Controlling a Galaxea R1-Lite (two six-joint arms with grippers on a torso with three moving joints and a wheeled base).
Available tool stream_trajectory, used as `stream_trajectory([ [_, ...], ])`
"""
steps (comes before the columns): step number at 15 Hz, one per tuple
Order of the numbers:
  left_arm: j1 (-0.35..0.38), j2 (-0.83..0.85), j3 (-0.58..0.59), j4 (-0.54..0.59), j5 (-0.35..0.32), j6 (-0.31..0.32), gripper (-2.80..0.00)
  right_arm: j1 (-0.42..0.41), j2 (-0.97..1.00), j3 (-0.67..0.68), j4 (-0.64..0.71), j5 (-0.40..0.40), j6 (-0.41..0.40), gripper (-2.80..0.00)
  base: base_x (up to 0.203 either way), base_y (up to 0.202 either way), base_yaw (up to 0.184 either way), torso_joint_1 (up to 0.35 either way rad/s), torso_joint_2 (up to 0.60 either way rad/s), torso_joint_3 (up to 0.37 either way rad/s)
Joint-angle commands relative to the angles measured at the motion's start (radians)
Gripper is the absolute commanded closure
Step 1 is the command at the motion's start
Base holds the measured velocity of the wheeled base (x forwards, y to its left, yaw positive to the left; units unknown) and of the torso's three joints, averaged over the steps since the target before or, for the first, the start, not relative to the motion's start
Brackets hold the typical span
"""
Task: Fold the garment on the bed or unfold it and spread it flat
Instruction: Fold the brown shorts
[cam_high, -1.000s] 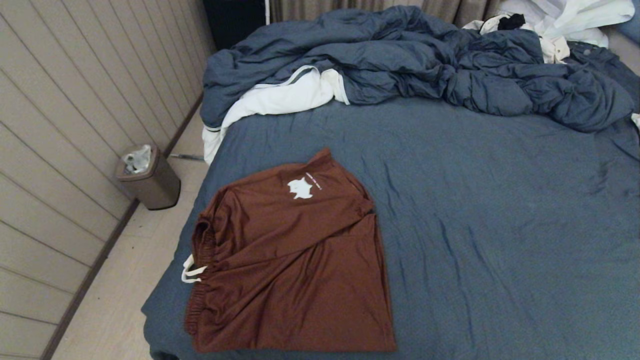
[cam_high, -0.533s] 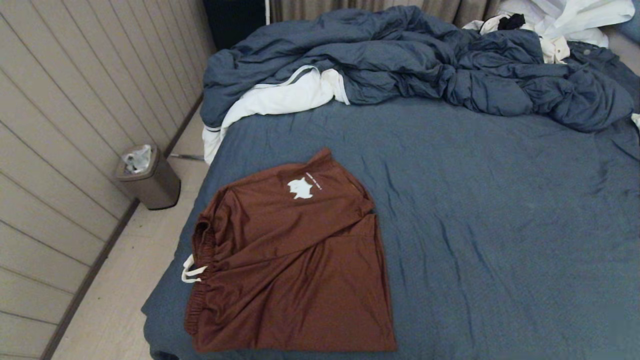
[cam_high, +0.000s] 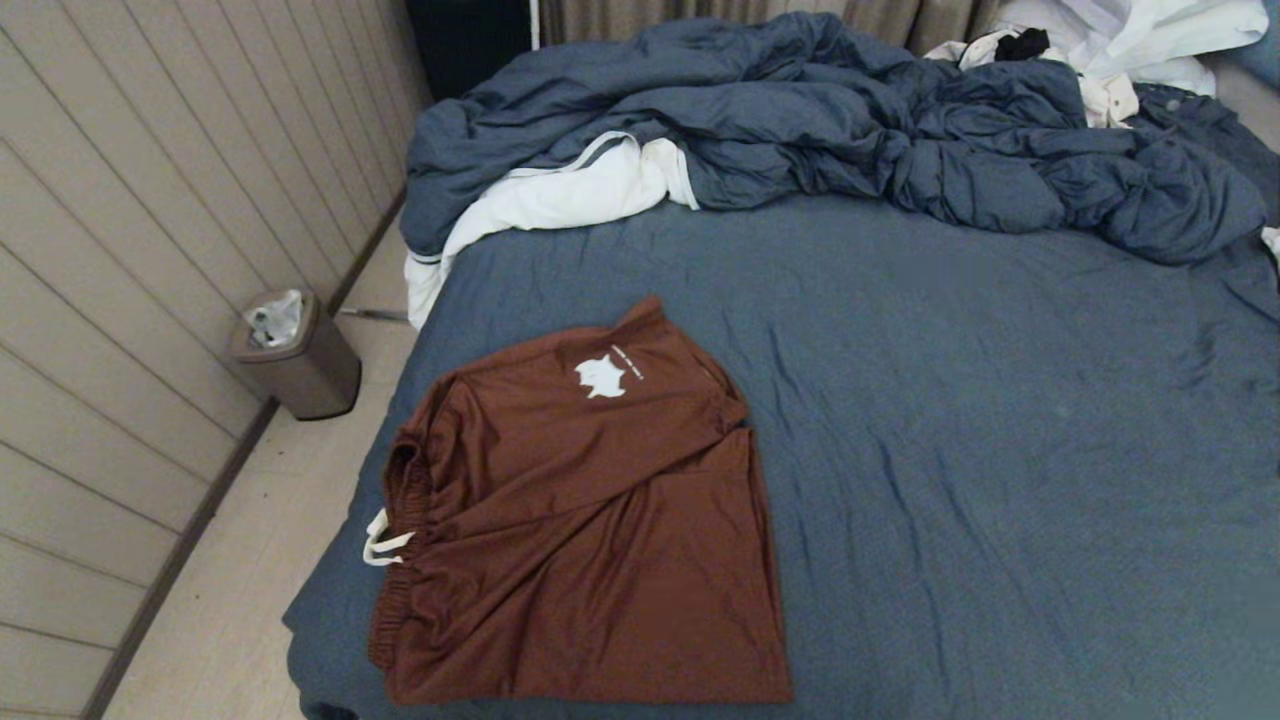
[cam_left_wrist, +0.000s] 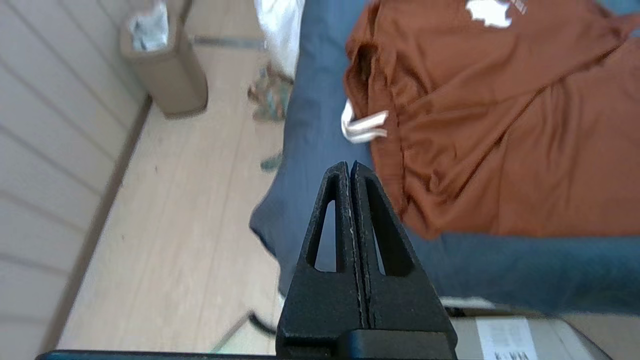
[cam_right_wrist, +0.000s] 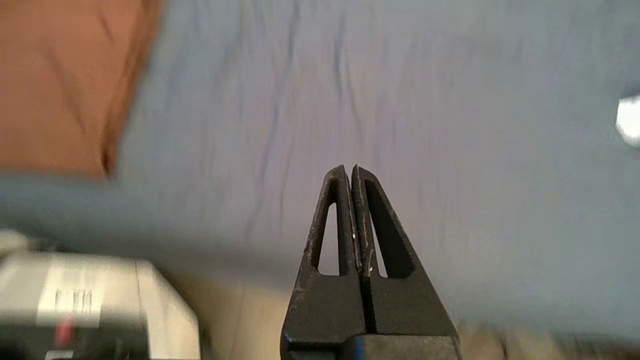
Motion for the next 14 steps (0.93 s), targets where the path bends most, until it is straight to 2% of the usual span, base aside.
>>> stream_trajectory([
  [1, 0.0, 0.003, 0.007, -0.002, -0.001, -0.003, 0.0, 0.001, -0.039, 0.047, -0.111, 0.061, -0.002, 0.0, 0.0, 0.0, 0.0, 0.0, 0.0, 0.0],
  [2, 0.0, 0.003, 0.007, -0.002, -0.001, -0.004, 0.0, 0.001, -0.039, 0.064, -0.12, 0.108, 0.009, 0.0, 0.0, 0.0, 0.0, 0.0, 0.0, 0.0],
  [3, 0.0, 0.003, 0.007, -0.002, 0.0, -0.004, 0.0, 0.001, -0.04, 0.091, -0.141, 0.114, 0.012, 0.0, 0.0, 0.0, 0.0, 0.0, 0.0, 0.0],
  [9, 0.0, 0.003, 0.007, -0.002, 0.01, -0.021, 0.0, 0.001, -0.042, 0.095, -0.158, 0.104, 0.149, 0.0, 0.0, 0.0, 0.0, 0.0, 0.0, 0.0],
  [12, 0.0, 0.003, 0.007, -0.006, 0.043, -0.11, 0.0, 0.001, -0.042, 0.095, -0.158, 0.104, 0.149, 0.0, 0.0, 0.0, 0.0, 0.0, 0.0, 0.0],
  [14, 0.0, 0.003, 0.007, -0.011, 0.047, -0.132, 0.0, 0.001, -0.042, 0.095, -0.158, 0.104, 0.149, 0.0, 0.0, 0.0, 0.0, 0.0, 0.0, 0.0],
])
